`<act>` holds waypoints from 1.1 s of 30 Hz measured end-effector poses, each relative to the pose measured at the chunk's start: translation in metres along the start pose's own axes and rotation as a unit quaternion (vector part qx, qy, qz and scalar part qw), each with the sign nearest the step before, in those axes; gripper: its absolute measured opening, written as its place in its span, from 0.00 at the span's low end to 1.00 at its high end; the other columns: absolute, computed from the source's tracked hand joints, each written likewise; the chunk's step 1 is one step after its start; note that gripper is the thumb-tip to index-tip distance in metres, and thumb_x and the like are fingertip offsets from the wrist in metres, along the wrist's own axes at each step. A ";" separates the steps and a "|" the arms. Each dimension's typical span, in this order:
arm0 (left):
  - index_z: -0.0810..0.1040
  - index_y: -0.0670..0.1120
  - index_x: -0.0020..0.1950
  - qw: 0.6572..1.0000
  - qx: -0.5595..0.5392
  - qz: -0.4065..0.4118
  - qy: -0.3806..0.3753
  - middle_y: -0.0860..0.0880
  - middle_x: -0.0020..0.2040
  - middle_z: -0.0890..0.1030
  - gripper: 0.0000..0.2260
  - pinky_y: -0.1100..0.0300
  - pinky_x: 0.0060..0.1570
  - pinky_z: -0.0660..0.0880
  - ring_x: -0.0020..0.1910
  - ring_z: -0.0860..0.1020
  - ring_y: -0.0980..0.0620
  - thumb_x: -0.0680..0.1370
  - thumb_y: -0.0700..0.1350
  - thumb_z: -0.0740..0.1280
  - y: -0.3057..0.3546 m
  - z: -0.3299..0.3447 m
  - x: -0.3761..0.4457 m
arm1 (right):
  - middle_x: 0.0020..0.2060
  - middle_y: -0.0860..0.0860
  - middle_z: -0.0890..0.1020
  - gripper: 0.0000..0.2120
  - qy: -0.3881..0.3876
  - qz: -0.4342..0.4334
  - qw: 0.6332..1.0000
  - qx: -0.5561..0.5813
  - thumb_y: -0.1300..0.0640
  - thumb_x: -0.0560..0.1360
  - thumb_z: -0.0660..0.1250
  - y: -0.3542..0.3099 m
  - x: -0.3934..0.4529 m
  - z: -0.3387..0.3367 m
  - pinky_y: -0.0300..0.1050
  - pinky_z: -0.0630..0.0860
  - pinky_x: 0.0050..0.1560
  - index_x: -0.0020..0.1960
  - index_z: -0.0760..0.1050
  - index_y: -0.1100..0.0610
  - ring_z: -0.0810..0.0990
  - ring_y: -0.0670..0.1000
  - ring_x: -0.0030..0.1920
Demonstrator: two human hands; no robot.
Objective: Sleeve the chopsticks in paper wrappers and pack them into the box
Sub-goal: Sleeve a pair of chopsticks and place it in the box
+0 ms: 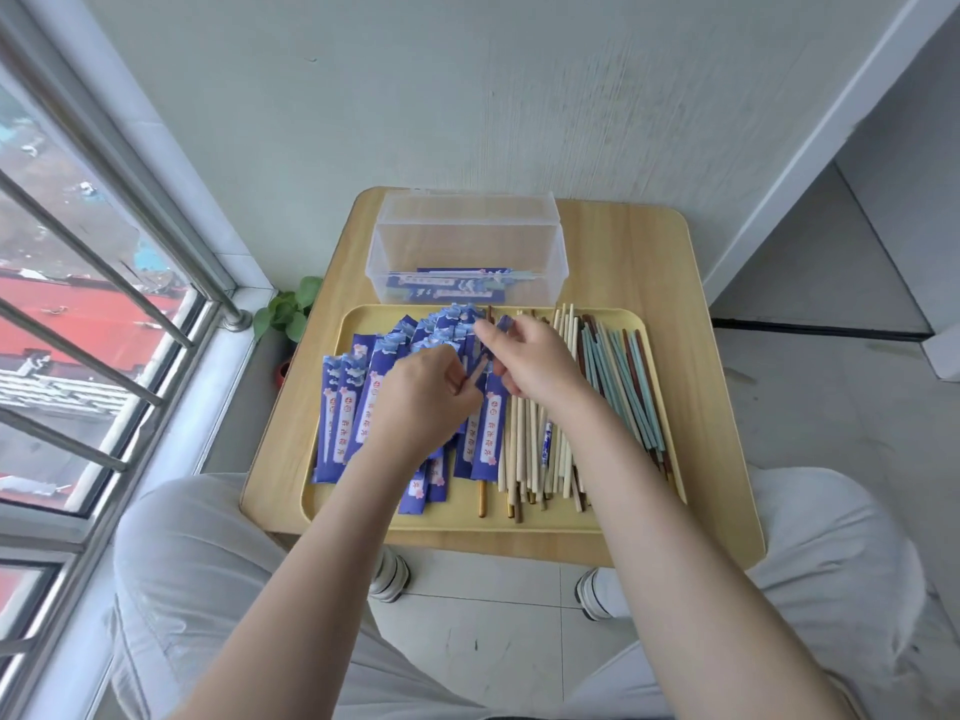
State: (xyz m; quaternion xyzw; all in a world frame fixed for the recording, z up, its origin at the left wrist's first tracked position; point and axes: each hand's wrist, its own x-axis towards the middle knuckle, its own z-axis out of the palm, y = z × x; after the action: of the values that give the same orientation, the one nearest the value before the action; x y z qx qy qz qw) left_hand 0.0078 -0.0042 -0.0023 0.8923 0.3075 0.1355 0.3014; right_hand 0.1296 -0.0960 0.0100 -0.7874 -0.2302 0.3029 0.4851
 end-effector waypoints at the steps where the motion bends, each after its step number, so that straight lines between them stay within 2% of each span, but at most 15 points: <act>1: 0.76 0.42 0.42 1.000 -0.018 -0.001 -0.011 0.49 0.38 0.80 0.04 0.52 0.40 0.76 0.40 0.78 0.48 0.73 0.41 0.71 0.003 0.005 -0.002 | 0.33 0.50 0.78 0.15 -0.003 0.004 1.000 0.011 0.44 0.81 0.64 0.005 -0.002 -0.004 0.42 0.69 0.31 0.43 0.72 0.54 0.73 0.46 0.26; 3: 0.76 0.44 0.46 0.991 -0.112 -0.032 -0.058 0.49 0.43 0.81 0.04 0.53 0.43 0.77 0.41 0.81 0.49 0.75 0.41 0.69 0.010 0.010 -0.004 | 0.34 0.51 0.79 0.14 -0.022 0.015 0.998 0.049 0.47 0.82 0.64 0.015 -0.006 -0.012 0.42 0.69 0.29 0.48 0.75 0.58 0.74 0.49 0.26; 5: 0.76 0.45 0.53 0.949 -0.268 -0.089 -0.138 0.48 0.47 0.82 0.05 0.52 0.44 0.81 0.42 0.83 0.49 0.80 0.45 0.66 0.018 0.013 -0.004 | 0.35 0.54 0.81 0.16 -0.053 0.023 0.994 0.092 0.48 0.82 0.64 0.026 -0.013 -0.021 0.42 0.68 0.27 0.53 0.76 0.62 0.75 0.50 0.28; 6: 0.77 0.44 0.55 0.924 -0.321 -0.108 -0.176 0.48 0.47 0.83 0.07 0.53 0.42 0.81 0.41 0.84 0.49 0.82 0.47 0.64 0.021 0.015 -0.004 | 0.35 0.55 0.81 0.17 -0.066 0.028 0.991 0.111 0.48 0.82 0.64 0.030 -0.016 -0.024 0.42 0.68 0.27 0.53 0.76 0.63 0.75 0.50 0.27; 7: 0.78 0.44 0.56 0.914 -0.336 -0.108 -0.202 0.48 0.45 0.83 0.10 0.55 0.38 0.80 0.39 0.83 0.50 0.84 0.49 0.62 0.023 0.018 -0.004 | 0.34 0.55 0.80 0.17 -0.075 0.033 0.989 0.127 0.48 0.82 0.64 0.034 -0.020 -0.029 0.42 0.68 0.27 0.53 0.76 0.63 0.74 0.50 0.27; 10: 0.80 0.44 0.53 0.936 -0.276 -0.091 -0.199 0.50 0.39 0.80 0.12 0.64 0.31 0.71 0.31 0.78 0.56 0.83 0.52 0.63 0.024 0.032 -0.006 | 0.34 0.52 0.79 0.17 -0.063 0.051 0.988 0.133 0.45 0.82 0.63 0.042 -0.028 -0.036 0.42 0.70 0.27 0.55 0.76 0.61 0.75 0.49 0.27; 13: 0.80 0.45 0.53 0.960 -0.213 -0.098 -0.153 0.51 0.36 0.79 0.11 0.71 0.27 0.69 0.26 0.75 0.61 0.82 0.53 0.66 0.018 0.047 -0.008 | 0.38 0.52 0.81 0.17 0.050 0.074 0.996 -0.022 0.41 0.82 0.59 0.054 -0.028 -0.045 0.45 0.75 0.33 0.54 0.74 0.55 0.79 0.50 0.32; 15: 0.79 0.46 0.55 0.972 -0.167 -0.089 -0.139 0.50 0.38 0.80 0.11 0.71 0.27 0.70 0.26 0.76 0.63 0.81 0.53 0.67 0.014 0.054 -0.008 | 0.39 0.52 0.80 0.14 0.127 0.081 0.965 -0.213 0.46 0.83 0.60 0.066 -0.027 -0.051 0.46 0.74 0.35 0.52 0.74 0.57 0.78 0.52 0.36; 16: 0.79 0.46 0.56 0.976 -0.149 -0.082 -0.135 0.49 0.39 0.81 0.12 0.71 0.28 0.71 0.26 0.77 0.62 0.81 0.54 0.67 0.012 0.057 -0.009 | 0.41 0.52 0.79 0.12 0.138 0.087 0.940 -0.300 0.50 0.83 0.60 0.070 -0.025 -0.053 0.45 0.73 0.34 0.54 0.74 0.58 0.78 0.53 0.37; 18: 0.78 0.47 0.57 0.982 -0.116 -0.072 -0.128 0.50 0.39 0.82 0.12 0.72 0.29 0.71 0.27 0.78 0.62 0.81 0.53 0.67 0.011 0.062 -0.011 | 0.48 0.54 0.80 0.10 0.138 0.111 0.904 -0.389 0.57 0.83 0.61 0.073 -0.025 -0.052 0.46 0.73 0.33 0.61 0.72 0.60 0.80 0.54 0.42; 20: 0.78 0.47 0.58 0.985 -0.105 -0.071 -0.119 0.50 0.38 0.82 0.11 0.71 0.28 0.70 0.27 0.78 0.61 0.81 0.52 0.67 0.011 0.067 -0.013 | 0.56 0.57 0.79 0.17 0.135 0.135 0.891 -0.412 0.60 0.82 0.62 0.074 -0.024 -0.048 0.47 0.74 0.35 0.69 0.68 0.61 0.82 0.56 0.48; 22: 0.78 0.46 0.58 0.985 -0.107 -0.074 -0.110 0.50 0.36 0.83 0.11 0.70 0.28 0.70 0.27 0.77 0.62 0.81 0.51 0.67 0.010 0.071 -0.014 | 0.60 0.58 0.78 0.21 0.140 0.150 0.886 -0.416 0.60 0.81 0.62 0.074 -0.022 -0.045 0.47 0.73 0.36 0.73 0.64 0.63 0.82 0.57 0.52; 24: 0.78 0.46 0.56 0.986 -0.111 -0.076 -0.100 0.50 0.35 0.83 0.10 0.69 0.30 0.73 0.27 0.77 0.62 0.81 0.51 0.68 0.009 0.072 -0.015 | 0.60 0.58 0.78 0.21 0.143 0.159 0.887 -0.410 0.61 0.81 0.63 0.074 -0.020 -0.044 0.47 0.74 0.37 0.72 0.65 0.63 0.82 0.57 0.52; 29: 0.78 0.46 0.56 0.984 -0.125 -0.083 -0.098 0.50 0.34 0.83 0.10 0.56 0.37 0.81 0.31 0.81 0.56 0.80 0.51 0.69 0.007 0.073 -0.016 | 0.55 0.57 0.80 0.15 0.139 0.163 0.902 -0.375 0.62 0.81 0.63 0.073 -0.018 -0.043 0.47 0.78 0.39 0.66 0.71 0.63 0.82 0.57 0.49; 33: 0.78 0.46 0.58 0.984 -0.120 -0.086 -0.100 0.49 0.38 0.83 0.11 0.56 0.37 0.82 0.32 0.82 0.55 0.80 0.52 0.68 0.007 0.074 -0.016 | 0.52 0.56 0.80 0.13 0.141 0.164 0.909 -0.357 0.60 0.80 0.64 0.075 -0.018 -0.046 0.46 0.77 0.36 0.64 0.73 0.62 0.80 0.54 0.43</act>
State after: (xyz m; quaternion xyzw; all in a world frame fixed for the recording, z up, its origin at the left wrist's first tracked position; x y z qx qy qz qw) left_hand 0.0302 -0.0526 -0.0562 0.8290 0.3326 0.0557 0.4462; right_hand 0.1538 -0.1685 -0.0372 -0.9690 -0.1202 0.1619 0.1425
